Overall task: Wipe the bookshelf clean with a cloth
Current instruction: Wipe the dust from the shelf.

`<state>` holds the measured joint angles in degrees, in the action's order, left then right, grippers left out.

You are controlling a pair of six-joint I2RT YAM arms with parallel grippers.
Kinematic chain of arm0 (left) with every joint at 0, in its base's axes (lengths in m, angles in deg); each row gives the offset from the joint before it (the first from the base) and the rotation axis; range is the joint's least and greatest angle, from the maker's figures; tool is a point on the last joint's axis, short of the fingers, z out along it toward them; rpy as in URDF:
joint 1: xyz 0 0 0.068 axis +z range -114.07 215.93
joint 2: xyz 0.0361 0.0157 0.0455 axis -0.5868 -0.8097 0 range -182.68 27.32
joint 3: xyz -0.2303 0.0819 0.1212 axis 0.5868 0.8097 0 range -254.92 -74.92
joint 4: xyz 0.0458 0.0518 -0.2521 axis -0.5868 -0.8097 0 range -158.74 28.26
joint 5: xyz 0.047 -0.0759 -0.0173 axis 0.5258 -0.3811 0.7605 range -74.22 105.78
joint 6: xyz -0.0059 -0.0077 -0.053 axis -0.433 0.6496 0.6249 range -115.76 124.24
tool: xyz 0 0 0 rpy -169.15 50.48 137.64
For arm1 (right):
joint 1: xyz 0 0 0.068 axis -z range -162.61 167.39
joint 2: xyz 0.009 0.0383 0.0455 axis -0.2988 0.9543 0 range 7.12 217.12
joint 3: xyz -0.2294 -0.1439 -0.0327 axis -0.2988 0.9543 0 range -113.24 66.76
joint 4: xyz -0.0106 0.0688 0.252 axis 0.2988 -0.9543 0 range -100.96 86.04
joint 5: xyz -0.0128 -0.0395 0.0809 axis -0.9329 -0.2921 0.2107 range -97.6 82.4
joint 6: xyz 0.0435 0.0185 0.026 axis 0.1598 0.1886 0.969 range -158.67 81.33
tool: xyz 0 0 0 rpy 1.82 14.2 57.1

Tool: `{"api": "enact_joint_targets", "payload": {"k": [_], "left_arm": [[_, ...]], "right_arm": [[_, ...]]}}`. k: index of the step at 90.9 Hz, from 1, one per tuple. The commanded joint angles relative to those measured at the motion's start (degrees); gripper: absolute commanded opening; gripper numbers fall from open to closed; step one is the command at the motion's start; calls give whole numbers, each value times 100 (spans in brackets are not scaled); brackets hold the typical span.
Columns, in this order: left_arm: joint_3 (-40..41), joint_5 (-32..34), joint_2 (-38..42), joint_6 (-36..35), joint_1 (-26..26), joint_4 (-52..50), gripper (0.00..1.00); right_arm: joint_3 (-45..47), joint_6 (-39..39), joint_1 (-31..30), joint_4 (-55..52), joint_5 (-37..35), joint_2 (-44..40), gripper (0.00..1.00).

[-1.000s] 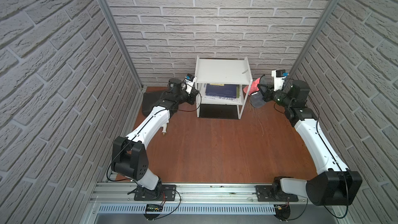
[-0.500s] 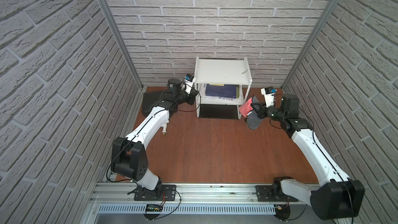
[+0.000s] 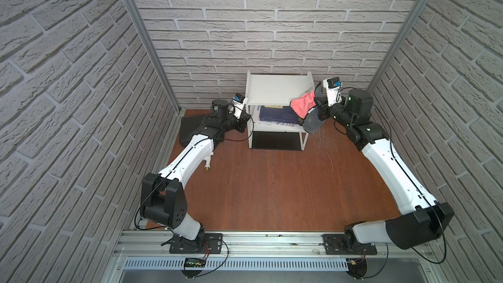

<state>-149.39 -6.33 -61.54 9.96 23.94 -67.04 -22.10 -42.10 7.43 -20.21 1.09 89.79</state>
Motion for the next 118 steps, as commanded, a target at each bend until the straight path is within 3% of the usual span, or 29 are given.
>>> {"api": "enact_joint_targets", "payload": {"k": [1, 18, 29, 49, 63, 73, 79, 85, 92, 111, 118], "left_arm": [[-18, 145, 239, 422, 300, -416, 0], [30, 98, 231, 487, 337, -322, 0], [-51, 76, 188, 458, 398, -419, 0], [-28, 6, 293, 484, 496, -404, 0], [-43, -107, 292, 426, 487, -493, 0], [49, -91, 385, 417, 488, -472, 0], [90, -101, 432, 404, 482, -489, 0], [93, -85, 447, 387, 478, -531, 0], [120, -85, 452, 387, 459, -518, 0], [42, -89, 339, 422, 317, -464, 0], [27, -77, 309, 414, 254, -405, 0]], "right_arm": [[-804, 15, -59, -528, -509, 383, 3], [-2390, -43, -96, -1309, -1200, 1453, 3], [-3282, -124, -93, -1567, -1221, 2266, 3], [-6376, 8, -81, -2239, -1009, 4481, 3], [-6430, 21, 139, -1468, -1534, 4757, 3], [-6248, -298, 590, -1455, -2678, 4497, 3], [-5803, -558, 892, -1336, -2817, 4144, 3], [-5152, -681, 1019, -1057, -2167, 3702, 3], [-4591, -551, 1052, -888, -646, 3357, 3], [-4531, 342, 974, -414, 1771, 3495, 2], [-4599, 564, 970, -242, 2346, 3555, 3]]}}
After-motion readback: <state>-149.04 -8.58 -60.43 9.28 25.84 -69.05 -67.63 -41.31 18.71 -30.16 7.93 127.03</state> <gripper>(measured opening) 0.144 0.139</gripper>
